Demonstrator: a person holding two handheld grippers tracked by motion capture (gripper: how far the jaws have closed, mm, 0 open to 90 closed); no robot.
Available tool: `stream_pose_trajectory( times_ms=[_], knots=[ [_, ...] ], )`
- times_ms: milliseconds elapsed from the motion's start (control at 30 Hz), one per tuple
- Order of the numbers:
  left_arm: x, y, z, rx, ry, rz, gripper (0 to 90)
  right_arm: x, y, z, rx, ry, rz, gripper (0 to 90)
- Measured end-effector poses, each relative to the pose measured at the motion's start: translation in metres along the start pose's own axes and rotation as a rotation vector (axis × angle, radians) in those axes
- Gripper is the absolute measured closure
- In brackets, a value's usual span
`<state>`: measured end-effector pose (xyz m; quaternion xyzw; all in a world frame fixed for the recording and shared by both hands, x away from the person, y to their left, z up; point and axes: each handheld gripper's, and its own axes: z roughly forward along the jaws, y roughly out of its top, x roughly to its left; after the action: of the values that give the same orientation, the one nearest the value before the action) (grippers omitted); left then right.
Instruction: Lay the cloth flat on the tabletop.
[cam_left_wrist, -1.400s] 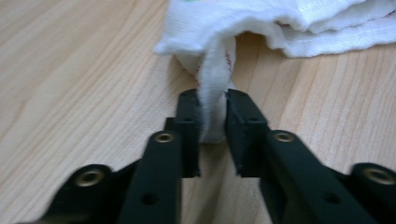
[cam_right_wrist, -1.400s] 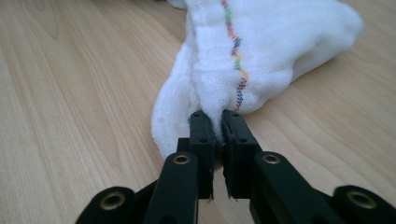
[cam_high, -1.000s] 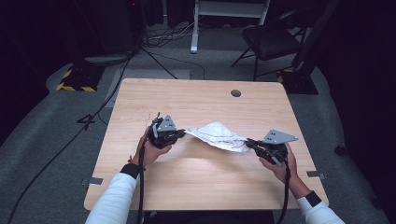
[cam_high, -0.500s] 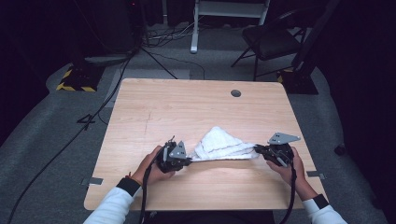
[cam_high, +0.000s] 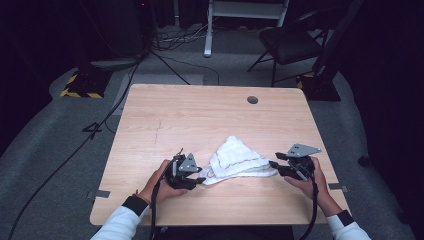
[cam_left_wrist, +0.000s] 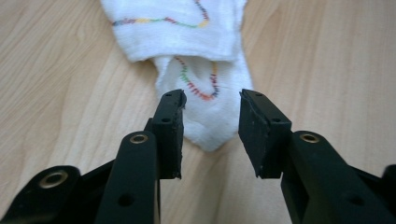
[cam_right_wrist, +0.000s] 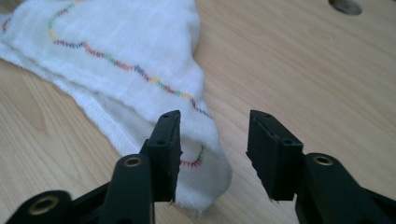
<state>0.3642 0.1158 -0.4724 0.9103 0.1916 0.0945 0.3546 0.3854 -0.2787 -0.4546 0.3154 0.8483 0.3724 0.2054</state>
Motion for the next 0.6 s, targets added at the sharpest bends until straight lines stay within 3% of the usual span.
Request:
stream_pose_trajectory(
  times_ms=[33, 100, 133, 200, 233, 267, 300, 333, 467, 500, 600],
  knots=[
    [0.003, 0.0, 0.004, 0.011, 0.008, -0.005, 59.0, 0.001, 0.002, -0.001, -0.011, -0.002, -0.004, 52.2],
    [0.007, 0.002, 0.008, 0.012, 0.016, -0.016, 57.7, 0.009, 0.01, 0.002, -0.062, 0.049, -0.012, 49.9],
    [0.014, 0.004, 0.013, 0.008, 0.01, -0.042, 57.5, 0.015, 0.014, 0.005, -0.067, 0.063, -0.038, 49.7],
    [0.017, 0.005, 0.015, 0.002, 0.019, -0.053, 57.5, 0.03, 0.024, 0.013, -0.075, 0.107, -0.089, 49.6],
    [0.019, 0.006, 0.017, 0.008, 0.017, -0.047, 57.5, 0.03, 0.024, 0.013, -0.075, 0.107, -0.089, 49.6],
    [0.022, 0.008, 0.023, 0.025, 0.02, -0.044, 57.9, 0.047, 0.033, 0.024, -0.072, 0.15, -0.13, 49.3],
    [0.022, 0.008, 0.023, 0.025, 0.02, -0.044, 59.1, 0.047, 0.033, 0.024, -0.072, 0.15, -0.13, 49.3],
    [0.023, 0.009, 0.026, 0.028, 0.016, -0.038, 61.2, 0.063, 0.041, 0.036, -0.063, 0.198, -0.169, 48.9],
    [0.027, 0.012, 0.033, 0.04, 0.0, -0.023, 66.5, 0.085, 0.051, 0.054, -0.041, 0.243, -0.214, 48.4],
    [0.029, 0.013, 0.036, 0.041, -0.018, -0.026, 70.9, 0.095, 0.056, 0.063, -0.037, 0.262, -0.236, 48.0],
    [0.03, 0.013, 0.037, 0.035, -0.044, -0.028, 79.8, 0.105, 0.06, 0.073, -0.027, 0.28, -0.254, 47.6]
  ],
)
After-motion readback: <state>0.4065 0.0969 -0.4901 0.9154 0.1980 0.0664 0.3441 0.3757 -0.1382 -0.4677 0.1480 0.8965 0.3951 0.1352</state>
